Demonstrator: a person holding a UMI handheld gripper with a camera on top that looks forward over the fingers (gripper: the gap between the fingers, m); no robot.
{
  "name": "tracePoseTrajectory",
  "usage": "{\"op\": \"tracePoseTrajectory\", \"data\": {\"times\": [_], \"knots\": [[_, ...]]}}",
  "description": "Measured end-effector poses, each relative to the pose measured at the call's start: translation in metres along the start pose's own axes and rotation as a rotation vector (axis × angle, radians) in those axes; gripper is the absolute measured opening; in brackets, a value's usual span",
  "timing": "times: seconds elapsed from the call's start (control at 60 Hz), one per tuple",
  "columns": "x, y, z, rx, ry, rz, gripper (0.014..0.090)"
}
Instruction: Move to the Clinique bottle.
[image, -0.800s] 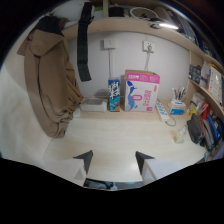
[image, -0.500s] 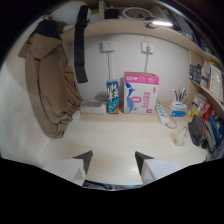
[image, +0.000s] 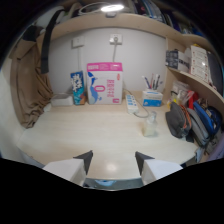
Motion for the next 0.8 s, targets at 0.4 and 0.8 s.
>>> {"op": "tracePoseTrajectory", "data": {"times": [0.4, 0.8], "knots": [[0.103, 0.010, 0.069, -0.017, 0.005, 0.017, 0.0873], [0.143, -0.006, 0.156, -0.012, -0.015, 0.000, 0.0871]]}}
